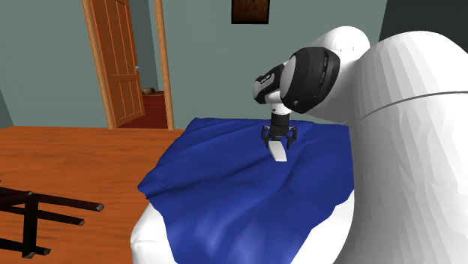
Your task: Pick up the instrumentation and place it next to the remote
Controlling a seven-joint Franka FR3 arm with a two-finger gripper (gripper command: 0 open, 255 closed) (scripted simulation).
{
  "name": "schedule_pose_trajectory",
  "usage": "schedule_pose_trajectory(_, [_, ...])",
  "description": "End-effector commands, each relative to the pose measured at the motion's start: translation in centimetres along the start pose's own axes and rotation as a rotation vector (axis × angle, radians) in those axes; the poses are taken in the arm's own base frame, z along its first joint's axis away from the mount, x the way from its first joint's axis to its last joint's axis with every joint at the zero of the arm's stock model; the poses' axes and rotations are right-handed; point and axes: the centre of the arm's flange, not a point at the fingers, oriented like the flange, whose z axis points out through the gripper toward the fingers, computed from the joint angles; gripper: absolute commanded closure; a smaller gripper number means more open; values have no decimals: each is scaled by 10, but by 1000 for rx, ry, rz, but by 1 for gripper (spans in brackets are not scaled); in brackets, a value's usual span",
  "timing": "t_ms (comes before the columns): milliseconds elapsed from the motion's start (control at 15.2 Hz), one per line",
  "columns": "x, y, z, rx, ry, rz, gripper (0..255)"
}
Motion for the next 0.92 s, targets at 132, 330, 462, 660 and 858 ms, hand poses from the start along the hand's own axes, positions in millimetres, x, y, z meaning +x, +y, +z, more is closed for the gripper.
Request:
schedule_pose_trajectory(132, [0, 0, -13, 0, 0, 0, 0])
schedule_pose_trajectory(330, [0, 0, -50, 0, 0, 0, 0])
schedule_pose_trajectory(462, [0, 0, -50, 0, 0, 0, 0])
schedule_pose_trajectory(660, [0, 0, -50, 0, 0, 0, 0])
schedule_pose_trajectory(858, [0, 0, -50, 0, 0, 0, 0])
